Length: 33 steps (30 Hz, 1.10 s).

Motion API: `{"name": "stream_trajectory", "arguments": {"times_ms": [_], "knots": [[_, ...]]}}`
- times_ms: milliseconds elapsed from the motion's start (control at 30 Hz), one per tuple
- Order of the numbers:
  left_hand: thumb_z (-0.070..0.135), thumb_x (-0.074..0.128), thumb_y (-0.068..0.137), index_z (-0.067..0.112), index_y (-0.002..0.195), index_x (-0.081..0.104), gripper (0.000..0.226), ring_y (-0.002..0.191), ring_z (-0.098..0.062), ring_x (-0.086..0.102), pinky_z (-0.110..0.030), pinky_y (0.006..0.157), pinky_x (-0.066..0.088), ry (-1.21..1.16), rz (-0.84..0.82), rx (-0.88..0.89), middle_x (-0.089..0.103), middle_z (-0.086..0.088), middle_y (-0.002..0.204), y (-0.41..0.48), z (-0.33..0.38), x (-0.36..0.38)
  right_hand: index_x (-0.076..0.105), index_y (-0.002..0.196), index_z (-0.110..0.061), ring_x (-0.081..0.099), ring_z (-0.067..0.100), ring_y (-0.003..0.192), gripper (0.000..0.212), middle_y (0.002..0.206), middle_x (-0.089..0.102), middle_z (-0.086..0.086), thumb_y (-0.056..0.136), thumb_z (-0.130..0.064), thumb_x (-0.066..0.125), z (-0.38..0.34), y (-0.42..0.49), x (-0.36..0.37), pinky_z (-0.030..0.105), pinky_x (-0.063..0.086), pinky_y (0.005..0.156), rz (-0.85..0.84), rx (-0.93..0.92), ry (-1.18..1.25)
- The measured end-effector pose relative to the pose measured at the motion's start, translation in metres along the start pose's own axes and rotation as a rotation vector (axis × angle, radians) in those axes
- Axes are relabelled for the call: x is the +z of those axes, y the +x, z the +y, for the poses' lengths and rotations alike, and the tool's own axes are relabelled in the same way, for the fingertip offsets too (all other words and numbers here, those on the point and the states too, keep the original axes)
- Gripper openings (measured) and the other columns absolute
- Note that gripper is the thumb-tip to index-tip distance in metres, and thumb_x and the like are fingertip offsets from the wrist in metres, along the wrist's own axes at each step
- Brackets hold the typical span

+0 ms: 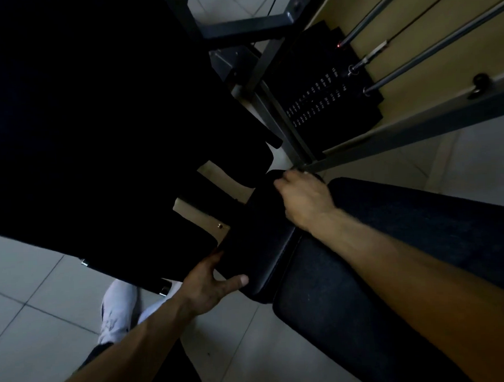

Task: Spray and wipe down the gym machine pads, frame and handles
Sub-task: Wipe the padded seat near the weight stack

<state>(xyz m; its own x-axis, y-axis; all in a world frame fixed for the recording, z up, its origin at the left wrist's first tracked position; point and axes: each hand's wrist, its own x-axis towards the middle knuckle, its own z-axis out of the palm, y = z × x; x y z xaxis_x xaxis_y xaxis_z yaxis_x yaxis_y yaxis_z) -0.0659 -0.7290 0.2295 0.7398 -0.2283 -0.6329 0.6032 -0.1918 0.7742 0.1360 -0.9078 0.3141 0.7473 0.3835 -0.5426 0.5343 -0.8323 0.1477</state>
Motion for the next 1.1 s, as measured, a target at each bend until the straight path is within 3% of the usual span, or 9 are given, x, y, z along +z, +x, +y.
{"name": "stream_trajectory", "arguments": {"times_ms": [133,233,333,467,533,633,833,933,1100], "knots": [[0.075,0.078,0.068,0.026,0.14,0.058,0.089,0.127,-0.005,0.057,-0.02,0.105,0.046,-0.01,-0.036,-0.024,0.061,0.017,0.135,0.001,0.003,-0.002,0.059,0.138,-0.019,0.053,0.031,0.122,0.051,0.138,0.054,0.007,0.089,-0.013,0.07,-0.062,-0.057,0.025,0.043,0.051,0.099,-0.188,-0.308,0.158],[0.066,0.08,0.071,0.032,0.138,0.056,0.079,0.13,-0.002,0.052,-0.003,0.097,0.038,0.004,-0.06,-0.02,0.056,0.022,0.135,0.0,0.005,-0.004,0.058,0.143,-0.019,0.052,0.031,0.124,0.052,0.143,0.053,0.007,0.092,-0.01,0.067,-0.075,-0.087,0.028,0.046,0.052,0.097,-0.246,-0.497,0.241],[0.044,0.077,0.087,0.022,0.151,0.045,0.075,0.129,0.004,0.035,0.007,0.087,0.026,0.081,-0.112,0.004,0.036,0.023,0.139,-0.004,0.008,-0.007,0.055,0.147,-0.024,0.051,0.029,0.13,0.055,0.149,0.049,0.003,0.095,-0.008,0.063,-0.045,-0.077,0.019,0.045,0.048,0.106,-0.122,-0.396,0.156],[0.054,0.064,0.096,0.025,0.151,0.048,0.064,0.139,-0.002,0.032,-0.01,0.108,0.03,0.264,-0.084,0.05,0.036,0.023,0.146,-0.018,0.002,-0.009,0.062,0.137,-0.016,0.055,0.035,0.124,0.051,0.143,0.054,0.011,0.089,-0.004,0.066,-0.034,-0.07,0.021,0.045,0.046,0.108,0.122,-0.034,0.08],[0.06,0.052,0.097,0.028,0.15,0.049,0.062,0.154,-0.023,0.023,-0.039,0.123,0.026,0.674,-0.037,0.104,0.036,0.01,0.161,-0.022,-0.009,-0.013,0.061,0.136,-0.013,0.054,0.036,0.123,0.051,0.14,0.054,0.013,0.086,-0.006,0.069,-0.073,-0.088,0.033,0.046,0.048,0.105,0.07,-0.104,0.09],[0.054,0.044,0.102,0.027,0.16,0.03,0.065,0.158,-0.03,-0.008,-0.053,0.127,-0.005,1.126,-0.009,0.093,0.007,0.0,0.172,-0.033,-0.02,-0.025,0.062,0.135,-0.016,0.056,0.032,0.12,0.046,0.135,0.056,0.01,0.09,-0.007,0.066,-0.121,-0.111,0.058,0.043,0.049,0.102,-0.072,-0.402,0.162],[0.04,0.051,0.102,0.026,0.162,0.023,0.068,0.156,-0.026,-0.019,-0.054,0.126,-0.009,1.246,-0.022,0.129,-0.009,0.001,0.172,-0.044,-0.035,-0.05,0.059,0.141,-0.018,0.052,0.032,0.126,0.046,0.137,0.054,0.009,0.095,-0.01,0.061,-0.128,-0.039,0.071,0.038,0.041,0.11,-0.04,-0.038,0.098],[0.032,0.052,0.102,0.029,0.162,0.022,0.067,0.157,-0.021,-0.015,-0.047,0.128,-0.007,1.227,-0.004,0.149,-0.006,0.005,0.172,-0.042,-0.04,-0.059,0.064,0.132,-0.018,0.056,0.034,0.123,0.034,0.132,0.057,0.01,0.099,-0.015,0.058,-0.165,-0.061,0.088,0.042,0.048,0.101,-0.156,-0.233,0.034],[0.031,0.049,0.104,0.029,0.159,0.033,0.057,0.158,-0.022,-0.012,-0.047,0.129,-0.002,1.123,-0.012,0.124,-0.001,0.004,0.172,-0.049,-0.038,-0.062,0.061,0.141,-0.009,0.035,0.036,0.148,0.041,0.153,0.048,0.014,0.101,-0.014,0.052,-0.178,-0.089,0.119,0.047,0.021,0.125,-0.076,-0.373,-0.286]]}}
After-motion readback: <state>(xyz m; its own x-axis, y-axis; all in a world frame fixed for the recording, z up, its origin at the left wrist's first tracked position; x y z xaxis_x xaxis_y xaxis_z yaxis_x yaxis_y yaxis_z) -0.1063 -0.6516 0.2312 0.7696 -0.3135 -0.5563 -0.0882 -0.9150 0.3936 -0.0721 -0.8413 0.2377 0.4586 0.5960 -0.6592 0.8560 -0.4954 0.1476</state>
